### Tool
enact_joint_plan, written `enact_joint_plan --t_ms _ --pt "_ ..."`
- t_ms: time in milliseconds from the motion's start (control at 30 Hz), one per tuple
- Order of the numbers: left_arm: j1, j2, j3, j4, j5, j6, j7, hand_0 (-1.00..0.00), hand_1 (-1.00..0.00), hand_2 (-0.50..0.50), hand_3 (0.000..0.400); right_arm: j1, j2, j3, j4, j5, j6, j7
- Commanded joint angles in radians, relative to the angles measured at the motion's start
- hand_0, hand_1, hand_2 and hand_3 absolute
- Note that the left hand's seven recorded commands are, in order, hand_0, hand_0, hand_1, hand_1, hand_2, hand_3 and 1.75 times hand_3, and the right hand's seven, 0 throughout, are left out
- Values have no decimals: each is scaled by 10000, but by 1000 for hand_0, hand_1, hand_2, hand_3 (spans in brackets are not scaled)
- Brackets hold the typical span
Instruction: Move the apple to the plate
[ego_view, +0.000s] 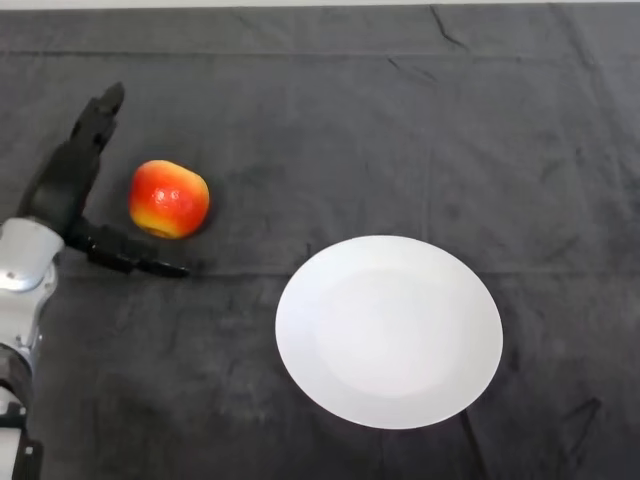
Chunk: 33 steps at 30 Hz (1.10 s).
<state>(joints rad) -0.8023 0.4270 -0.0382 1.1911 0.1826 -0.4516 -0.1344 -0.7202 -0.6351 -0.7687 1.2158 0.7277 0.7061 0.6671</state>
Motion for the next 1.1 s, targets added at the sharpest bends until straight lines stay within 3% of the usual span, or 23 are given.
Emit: enact_joint_plan --t_ms 33,433,633,700,767,833,967,1100 --pt "-470 -48 -329 403 237 225 -101 0 0 0 0 -117 -248 -103 -10 119 19 30" --pt "-985 -501 -795 629 673 1429 -93 0 0 0 0 -119 -250 -103 -5 119 21 32" --pt "-1053 -659 -895 598 717 1663 -256 0 0 0 0 -120 -251 -103 -2 120 21 33" --pt "-1026 -665 -896 587 697 1675 -349 -86 0 -43 35 -120 -251 -103 -2 120 21 33" --pt "-1005 -660 -886 580 670 1685 -441 -325 0 -163 130 -121 -251 -103 -1 120 21 33" --pt "-973 -655 -872 579 640 1686 -520 -655 0 -327 262 -121 -252 -103 -1 120 21 33" --pt "-915 -650 -836 586 577 1707 -655 -1000 -4 -498 400 -121 -252 -102 -1 120 21 34" --pt "-879 -647 -810 599 530 1755 -760 -1000 -118 -441 400 -121 -252 -102 -1 119 21 34"
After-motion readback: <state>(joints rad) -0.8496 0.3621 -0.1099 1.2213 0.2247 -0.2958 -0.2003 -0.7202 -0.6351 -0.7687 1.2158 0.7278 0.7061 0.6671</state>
